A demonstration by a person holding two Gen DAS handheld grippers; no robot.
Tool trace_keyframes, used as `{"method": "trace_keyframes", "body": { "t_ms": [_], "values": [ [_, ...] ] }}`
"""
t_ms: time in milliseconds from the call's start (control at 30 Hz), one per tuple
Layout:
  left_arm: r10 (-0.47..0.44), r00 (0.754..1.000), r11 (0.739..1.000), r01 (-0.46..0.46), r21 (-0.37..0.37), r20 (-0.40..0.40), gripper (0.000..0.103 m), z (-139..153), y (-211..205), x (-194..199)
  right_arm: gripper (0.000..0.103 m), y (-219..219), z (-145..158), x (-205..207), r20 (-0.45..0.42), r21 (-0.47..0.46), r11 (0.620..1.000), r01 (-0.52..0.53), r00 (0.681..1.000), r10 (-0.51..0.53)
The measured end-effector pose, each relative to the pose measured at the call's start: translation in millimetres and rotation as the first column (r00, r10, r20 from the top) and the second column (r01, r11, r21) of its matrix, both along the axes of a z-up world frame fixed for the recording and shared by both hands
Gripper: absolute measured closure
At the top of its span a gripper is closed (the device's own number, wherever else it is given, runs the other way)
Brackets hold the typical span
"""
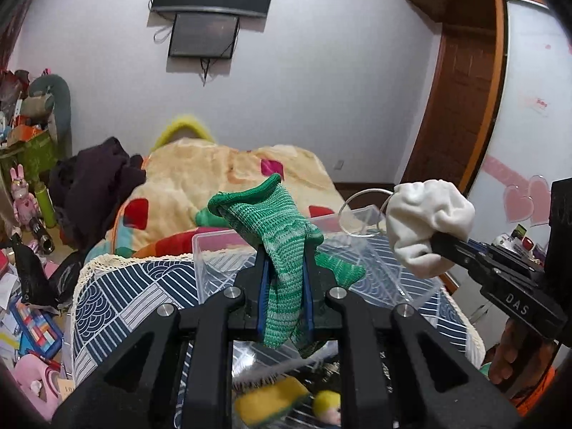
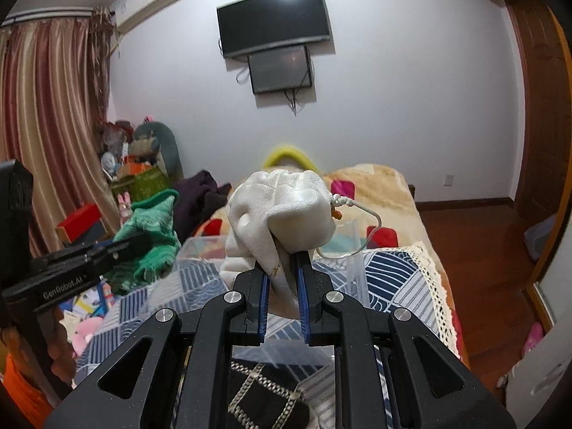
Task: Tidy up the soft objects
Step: 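Lower the green glove into the clear box with the left tool while the right drops the white bag in, then grasp the yellow-green sponge with the left tool while the right tool grasps the black chain bag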
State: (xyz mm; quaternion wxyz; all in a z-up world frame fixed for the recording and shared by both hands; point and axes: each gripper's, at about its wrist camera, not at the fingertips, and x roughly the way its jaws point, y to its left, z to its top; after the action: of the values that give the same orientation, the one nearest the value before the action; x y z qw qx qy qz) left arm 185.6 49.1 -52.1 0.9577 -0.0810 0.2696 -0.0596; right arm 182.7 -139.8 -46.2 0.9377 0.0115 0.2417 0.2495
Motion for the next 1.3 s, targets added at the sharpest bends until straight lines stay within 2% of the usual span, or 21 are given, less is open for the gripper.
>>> {"method": "trace_keyframes", "body": {
  "t_ms": [133, 300, 500, 567, 600, 667, 767, 833, 900, 967, 1067, 1133, 1300],
  "values": [
    [-0.001, 0.997, 1.000, 0.002, 0.004, -0.072, 0.088, -14.8, 1.4, 25.7, 0.090, 12.9, -15.5, 22.4, -0.073, -0.044, 0.999, -0.017, 0.997, 0.014],
    [-0.004, 0.987, 0.998, 0.015, 0.063, -0.162, 0.088, -41.4, -3.8, 47.1, 0.090, 29.4, -37.9, 41.3, -0.175, -0.105, 0.993, -0.048, 0.984, 0.029],
    [-0.024, 0.972, 0.995, 0.046, 0.091, -0.235, 0.087, -60.9, -12.4, 55.1, 0.090, 36.6, -49.6, 43.3, -0.225, -0.156, 0.984, -0.085, 0.973, 0.049],
    [-0.031, 0.969, 0.995, 0.054, 0.087, -0.245, 0.083, -60.8, -14.0, 53.0, 0.087, 37.0, -50.0, 41.9, -0.230, -0.172, 0.981, -0.093, 0.972, 0.052],
    [-0.034, 0.969, 0.995, 0.056, 0.085, -0.244, 0.081, -59.3, -14.8, 51.6, 0.087, 36.1, -49.9, 41.0, -0.231, -0.180, 0.979, -0.097, 0.972, 0.054],
    [-0.035, 0.974, 0.995, 0.055, 0.085, -0.224, 0.066, -52.9, -15.3, 45.9, 0.085, 33.5, -47.8, 38.0, -0.227, -0.182, 0.978, -0.103, 0.972, 0.060],
    [-0.037, 0.984, 0.994, 0.054, 0.096, -0.172, 0.051, -38.4, -17.2, 30.9, 0.081, 29.0, -40.6, 38.7, -0.212, -0.167, 0.981, -0.099, 0.975, 0.062],
    [-0.045, 0.990, 0.993, 0.059, 0.102, -0.134, 0.046, -26.6, -18.0, 19.1, 0.065, 23.3, -31.9, 31.8, -0.184, -0.148, 0.986, -0.082, 0.981, 0.054],
    [-0.050, 0.993, 0.993, 0.061, 0.103, -0.103, 0.042, -16.6, -18.1, 8.3, 0.054, 17.1, -23.0, 23.3, -0.149, -0.125, 0.990, -0.070, 0.988, 0.051],
    [-0.048, 0.996, 0.993, 0.055, 0.101, -0.070, 0.033, -7.0, -17.0, -3.7, 0.049, 12.9, -13.8, 16.8, -0.121, -0.102, 0.993, -0.066, 0.991, 0.054],
    [-0.033, 0.999, 0.995, 0.035, 0.089, -0.034, 0.026, 3.7, -13.5, -19.8, 0.041, 7.9, -0.4, 3.9, -0.077, -0.074, 0.995, -0.065, 0.995, 0.059],
    [-0.026, 0.999, 0.996, 0.028, 0.084, -0.022, 0.024, 7.1, -11.1, -29.3, 0.033, 5.6, 6.6, -5.2, -0.046, -0.065, 0.996, -0.063, 0.997, 0.060],
    [-0.008, 1.000, 0.994, 0.009, 0.110, -0.011, 0.021, 3.9, -8.4, -54.2, 0.023, 1.2, 12.5, -25.3, -0.004, -0.049, 0.996, -0.069, 0.998, 0.069]
  ]
}}
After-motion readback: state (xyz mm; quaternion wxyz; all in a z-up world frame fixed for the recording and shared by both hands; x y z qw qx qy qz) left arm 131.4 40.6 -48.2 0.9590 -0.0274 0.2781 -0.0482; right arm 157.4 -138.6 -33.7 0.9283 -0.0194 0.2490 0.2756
